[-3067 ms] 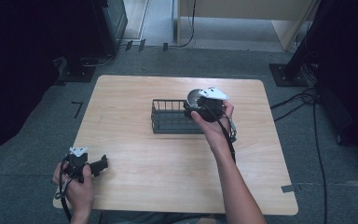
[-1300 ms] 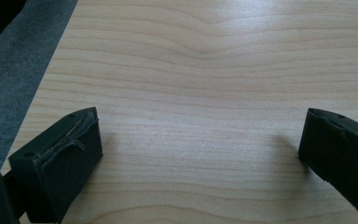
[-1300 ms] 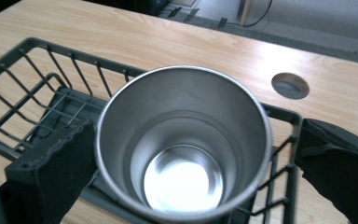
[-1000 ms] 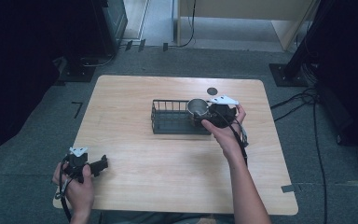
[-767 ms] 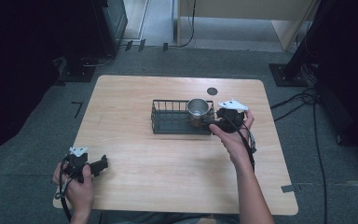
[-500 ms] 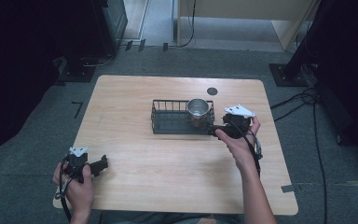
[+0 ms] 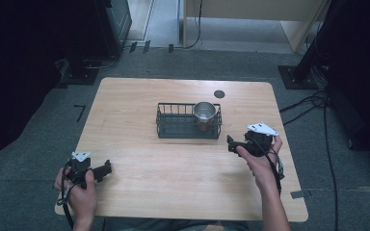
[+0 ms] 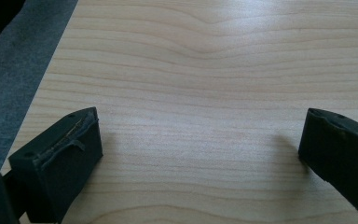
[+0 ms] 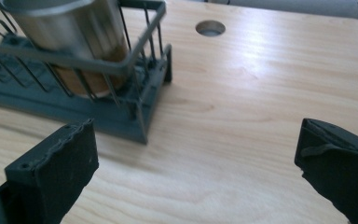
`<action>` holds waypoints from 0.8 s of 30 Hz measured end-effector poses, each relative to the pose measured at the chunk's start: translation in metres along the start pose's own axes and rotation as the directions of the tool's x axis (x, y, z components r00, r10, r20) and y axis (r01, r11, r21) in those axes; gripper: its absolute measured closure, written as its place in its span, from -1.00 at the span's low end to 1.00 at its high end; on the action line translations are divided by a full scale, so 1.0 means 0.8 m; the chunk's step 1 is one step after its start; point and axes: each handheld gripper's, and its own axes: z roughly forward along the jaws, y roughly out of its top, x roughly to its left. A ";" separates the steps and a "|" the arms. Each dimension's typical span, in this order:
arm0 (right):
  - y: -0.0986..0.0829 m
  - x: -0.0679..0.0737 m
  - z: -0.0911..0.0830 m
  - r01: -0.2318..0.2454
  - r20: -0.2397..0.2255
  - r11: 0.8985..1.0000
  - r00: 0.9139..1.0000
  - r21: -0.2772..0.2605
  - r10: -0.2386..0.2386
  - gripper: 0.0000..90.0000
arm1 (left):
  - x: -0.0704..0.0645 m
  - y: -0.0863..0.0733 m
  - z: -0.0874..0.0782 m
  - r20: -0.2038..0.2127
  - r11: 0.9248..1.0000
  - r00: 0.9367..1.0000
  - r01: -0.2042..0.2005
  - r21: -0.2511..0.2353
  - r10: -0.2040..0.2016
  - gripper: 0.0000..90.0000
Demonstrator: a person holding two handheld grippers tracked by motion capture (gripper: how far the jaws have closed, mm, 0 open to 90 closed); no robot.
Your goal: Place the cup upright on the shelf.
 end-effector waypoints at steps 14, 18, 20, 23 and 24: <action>-0.045 -0.037 -0.015 -0.042 0.049 0.998 0.998 0.039 0.040 -1.00 | 0.000 0.000 0.000 0.000 1.000 1.000 0.000 0.000 0.000 -1.00; -0.059 -0.049 -0.021 -0.059 0.071 0.997 0.996 0.052 0.055 -1.00 | 0.000 0.000 0.000 0.000 1.000 1.000 0.000 0.000 0.000 -1.00; -0.063 -0.053 -0.022 -0.060 0.076 0.996 0.996 0.061 0.056 -1.00 | 0.000 0.000 0.000 0.000 1.000 1.000 0.000 0.000 0.000 -1.00; -0.068 -0.056 -0.023 -0.066 0.082 0.995 0.995 0.068 0.061 -1.00 | 0.000 0.000 0.000 0.000 1.000 1.000 0.000 0.000 0.000 -1.00; -0.074 -0.060 -0.024 -0.072 0.086 0.995 0.994 0.074 0.066 -1.00 | 0.000 0.000 0.000 0.000 1.000 1.000 0.000 0.000 0.000 -1.00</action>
